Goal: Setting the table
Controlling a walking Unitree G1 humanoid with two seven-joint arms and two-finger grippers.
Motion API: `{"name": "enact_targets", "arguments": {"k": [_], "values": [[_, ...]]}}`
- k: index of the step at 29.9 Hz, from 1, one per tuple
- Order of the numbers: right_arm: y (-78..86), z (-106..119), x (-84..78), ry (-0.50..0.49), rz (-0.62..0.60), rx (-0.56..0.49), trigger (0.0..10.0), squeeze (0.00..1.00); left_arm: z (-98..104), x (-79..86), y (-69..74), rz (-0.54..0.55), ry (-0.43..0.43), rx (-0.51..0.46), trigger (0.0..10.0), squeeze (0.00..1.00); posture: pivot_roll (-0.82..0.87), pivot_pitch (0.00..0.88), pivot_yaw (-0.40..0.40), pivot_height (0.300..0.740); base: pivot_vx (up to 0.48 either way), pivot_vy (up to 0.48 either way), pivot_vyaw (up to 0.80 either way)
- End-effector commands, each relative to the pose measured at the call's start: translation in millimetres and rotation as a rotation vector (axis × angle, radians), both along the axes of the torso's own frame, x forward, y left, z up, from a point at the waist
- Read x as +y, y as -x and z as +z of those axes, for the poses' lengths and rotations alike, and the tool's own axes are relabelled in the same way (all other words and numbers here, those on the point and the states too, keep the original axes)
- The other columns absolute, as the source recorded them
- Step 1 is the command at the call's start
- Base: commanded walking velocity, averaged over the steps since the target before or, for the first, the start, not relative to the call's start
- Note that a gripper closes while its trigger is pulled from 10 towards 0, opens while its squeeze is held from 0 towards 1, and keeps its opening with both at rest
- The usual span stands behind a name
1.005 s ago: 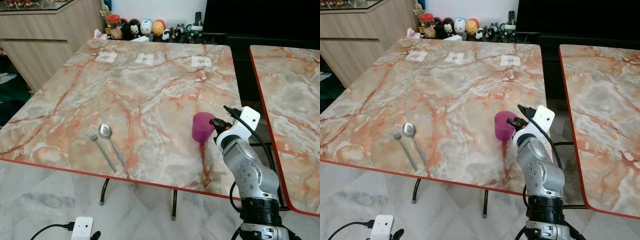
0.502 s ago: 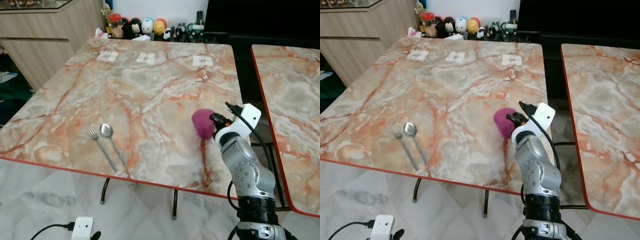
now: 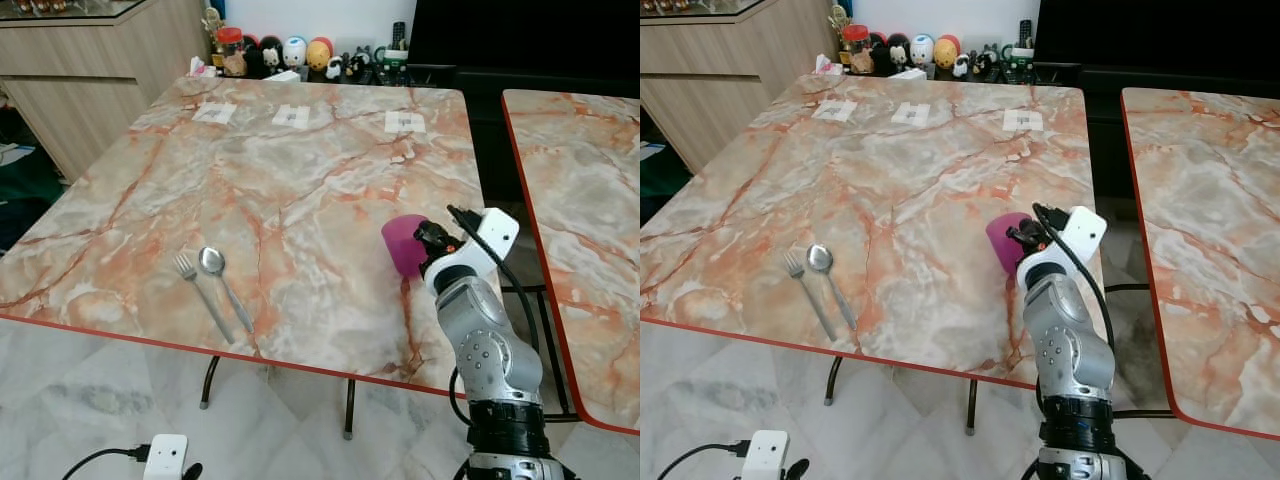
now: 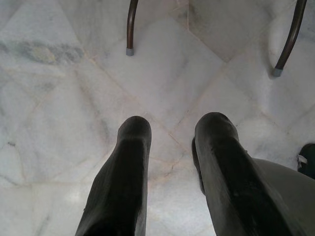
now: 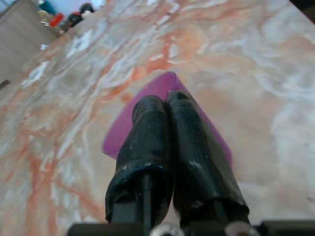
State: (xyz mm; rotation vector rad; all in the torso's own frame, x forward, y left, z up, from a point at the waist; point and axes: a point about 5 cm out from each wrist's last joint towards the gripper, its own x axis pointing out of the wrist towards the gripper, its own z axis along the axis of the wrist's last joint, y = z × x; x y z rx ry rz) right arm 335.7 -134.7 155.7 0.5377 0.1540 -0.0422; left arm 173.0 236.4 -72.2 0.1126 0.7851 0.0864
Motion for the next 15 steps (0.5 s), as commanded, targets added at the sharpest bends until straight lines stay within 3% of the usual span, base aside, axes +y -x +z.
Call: {"name": "enact_targets", "arguments": {"k": [1,2,3,4,5,6,13,15], "values": [[2.3,-9.0,-0.5,-0.005,-0.014,0.044,10.0,0.0,-4.8,-1.1,8.2,-0.007,-0.001,0.039,10.0,0.0,-0.04,0.096,0.032,0.74,0.0,0.0,0.0],[2.7,-9.4,-1.1,-0.005,-0.018,0.044,10.0,0.0,-4.9,-1.1,8.3,-0.007,0.0,0.04,10.0,0.0,-0.04,0.096,0.033,0.74,0.0,0.0,0.0],[2.9,-9.5,-1.3,-0.005,-0.02,0.042,10.0,0.44,-4.9,-1.1,8.4,-0.007,0.0,0.04,10.0,0.0,-0.04,0.096,0.033,0.74,0.0,0.0,0.0],[3.2,-9.8,-1.8,-0.007,-0.027,0.043,10.0,0.63,-4.9,-1.0,8.4,-0.007,0.0,0.041,10.0,0.0,-0.04,0.097,0.032,0.74,0.0,0.0,0.0],[3.5,-10.0,-2.2,-0.01,-0.031,0.043,10.0,0.64,-4.9,-0.9,8.5,-0.007,0.0,0.041,10.0,0.0,-0.04,0.097,0.032,0.74,0.0,0.0,0.0],[4.0,-10.3,-1.8,-0.011,-0.032,0.044,10.0,0.79,-4.9,-0.6,8.6,-0.007,-0.001,0.042,10.0,0.0,-0.04,0.098,0.033,0.74,0.0,0.0,0.0],[5.9,-10.2,1.9,-0.016,-0.028,0.047,10.0,0.69,-4.6,-0.1,8.3,-0.006,-0.002,0.04,10.0,0.0,-0.04,0.097,0.034,0.74,0.0,0.0,0.0],[6.9,-7.6,1.5,-0.021,-0.045,0.03,10.0,0.71,-4.5,0.0,8.2,-0.007,-0.002,0.04,10.0,0.0,-0.04,0.096,0.035,0.74,0.0,0.0,0.0]]}}
